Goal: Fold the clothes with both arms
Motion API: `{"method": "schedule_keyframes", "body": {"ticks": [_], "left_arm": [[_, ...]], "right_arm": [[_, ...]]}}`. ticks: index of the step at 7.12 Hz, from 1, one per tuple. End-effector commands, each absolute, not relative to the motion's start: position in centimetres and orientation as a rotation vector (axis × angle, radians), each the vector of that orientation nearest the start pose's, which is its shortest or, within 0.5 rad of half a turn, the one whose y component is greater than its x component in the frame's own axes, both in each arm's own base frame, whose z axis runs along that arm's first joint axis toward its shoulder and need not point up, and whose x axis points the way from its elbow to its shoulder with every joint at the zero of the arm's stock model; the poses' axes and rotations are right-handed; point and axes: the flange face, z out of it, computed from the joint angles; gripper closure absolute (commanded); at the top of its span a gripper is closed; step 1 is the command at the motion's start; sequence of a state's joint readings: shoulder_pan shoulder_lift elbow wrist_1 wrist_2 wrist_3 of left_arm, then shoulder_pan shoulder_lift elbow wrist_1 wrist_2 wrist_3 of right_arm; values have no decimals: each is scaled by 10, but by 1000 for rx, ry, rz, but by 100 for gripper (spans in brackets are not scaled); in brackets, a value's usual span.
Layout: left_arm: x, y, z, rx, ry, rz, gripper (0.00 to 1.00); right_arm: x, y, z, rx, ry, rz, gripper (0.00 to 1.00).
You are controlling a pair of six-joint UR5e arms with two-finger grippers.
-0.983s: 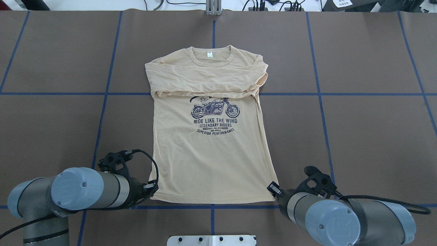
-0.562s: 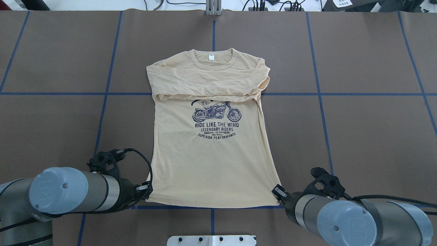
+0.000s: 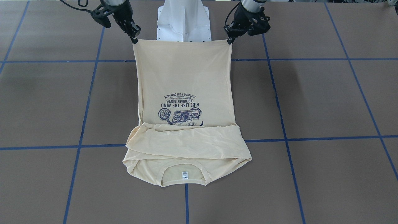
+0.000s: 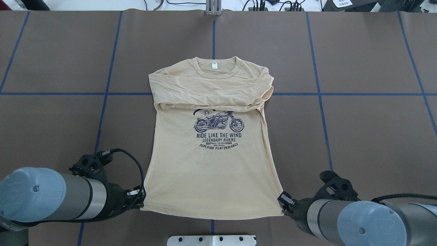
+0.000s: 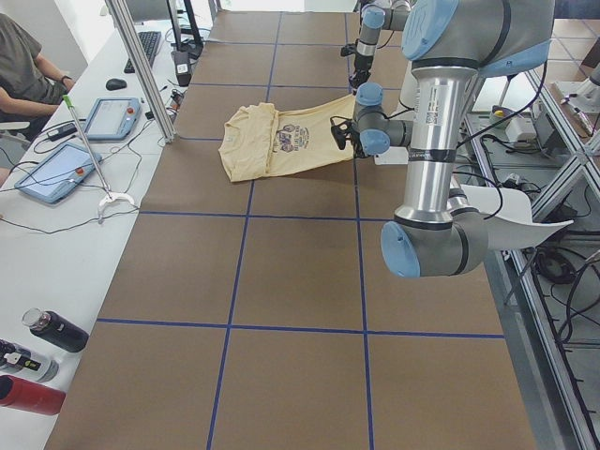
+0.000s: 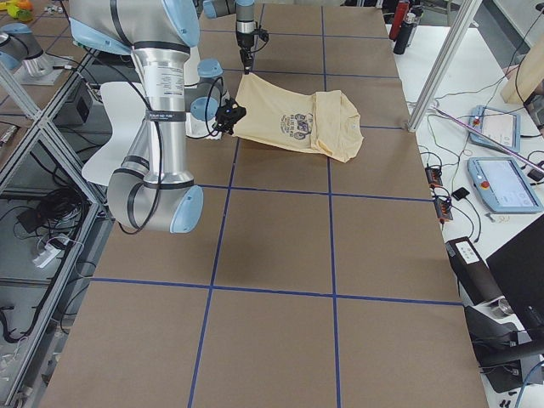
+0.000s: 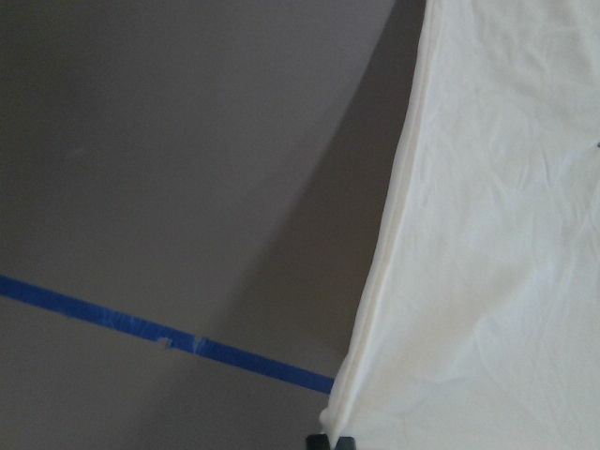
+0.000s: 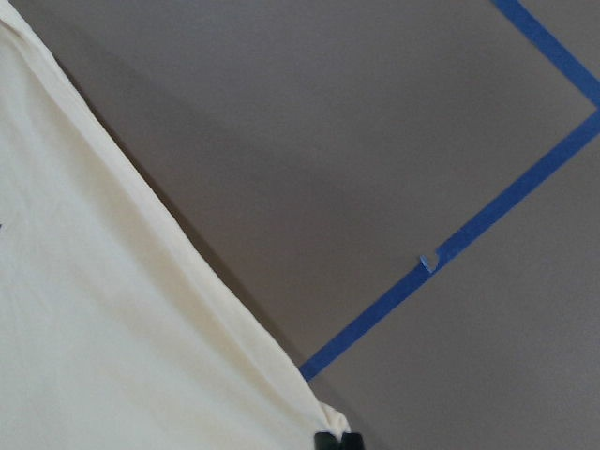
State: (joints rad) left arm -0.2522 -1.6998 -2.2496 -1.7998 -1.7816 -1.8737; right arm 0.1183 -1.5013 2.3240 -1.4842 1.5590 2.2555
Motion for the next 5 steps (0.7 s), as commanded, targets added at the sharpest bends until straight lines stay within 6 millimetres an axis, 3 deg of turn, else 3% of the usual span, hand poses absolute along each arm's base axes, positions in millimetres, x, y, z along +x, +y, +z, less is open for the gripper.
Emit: {"method": "schedule_keyframes", "body": {"ticks": [1, 2, 3, 4, 5], "left_arm": [[410, -244, 247, -210, 1070, -443, 100], [399, -278, 242, -168, 1092, -486, 100], [398, -331, 239, -116, 1091, -563, 100], [408, -366, 244, -85, 1067, -526, 100], [391, -392, 243, -60, 1072, -535, 100]], "right_arm": [[-391, -232, 268, -326, -879, 813, 100], [-386, -267, 259, -336, -891, 860, 100], [-395, -306, 250, -323, -881, 896, 100], [-398, -347, 240, -299, -865, 904, 100], [-388, -381, 243, -285, -855, 908, 100]]}}
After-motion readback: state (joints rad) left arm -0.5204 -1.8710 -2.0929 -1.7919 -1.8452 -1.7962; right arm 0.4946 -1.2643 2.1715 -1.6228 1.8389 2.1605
